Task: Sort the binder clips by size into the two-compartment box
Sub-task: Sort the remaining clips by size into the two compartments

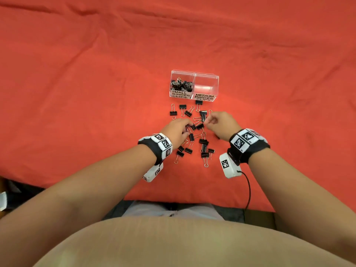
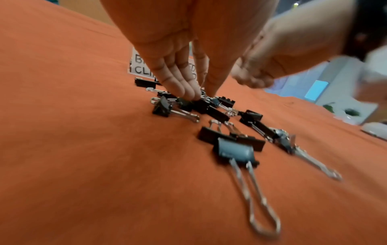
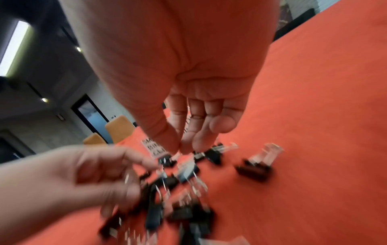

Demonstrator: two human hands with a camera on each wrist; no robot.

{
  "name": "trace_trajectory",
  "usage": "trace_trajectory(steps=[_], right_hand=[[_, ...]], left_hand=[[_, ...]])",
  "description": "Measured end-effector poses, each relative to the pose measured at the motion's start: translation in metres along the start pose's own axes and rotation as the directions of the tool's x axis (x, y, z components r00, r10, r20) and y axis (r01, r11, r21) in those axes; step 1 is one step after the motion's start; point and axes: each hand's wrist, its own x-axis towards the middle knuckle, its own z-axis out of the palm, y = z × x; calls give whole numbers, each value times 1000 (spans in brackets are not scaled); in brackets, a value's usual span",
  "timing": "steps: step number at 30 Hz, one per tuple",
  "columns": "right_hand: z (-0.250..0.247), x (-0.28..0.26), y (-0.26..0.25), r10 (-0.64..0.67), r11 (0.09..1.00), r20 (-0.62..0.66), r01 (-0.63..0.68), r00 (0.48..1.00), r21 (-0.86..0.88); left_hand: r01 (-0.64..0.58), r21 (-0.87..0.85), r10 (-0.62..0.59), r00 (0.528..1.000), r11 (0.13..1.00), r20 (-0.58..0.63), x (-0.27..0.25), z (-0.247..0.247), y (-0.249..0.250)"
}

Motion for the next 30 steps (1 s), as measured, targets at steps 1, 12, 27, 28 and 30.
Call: trace_trajectory(steps=[1, 12, 27, 28, 30], right_hand=[[6, -7, 8, 10, 1000, 48, -10, 999, -7], [21, -26, 44, 152, 987, -79, -147, 985, 65], [33, -42, 57, 128, 985, -44, -122, 991, 122], [33, -40, 56, 131, 980, -55, -121, 990, 157], [33, -37, 48, 134, 971, -65, -117, 989, 210]], left_hand=[[30, -43, -31, 1000, 999, -7, 4, 0, 3], [176, -210, -201, 974, 962, -102, 12, -8, 6], [-84, 235, 43, 984, 968, 174, -25, 24, 3], [-95, 235, 55, 984, 967, 169, -25, 24, 4], [-126, 236, 89, 983, 963, 161, -25, 26, 10]])
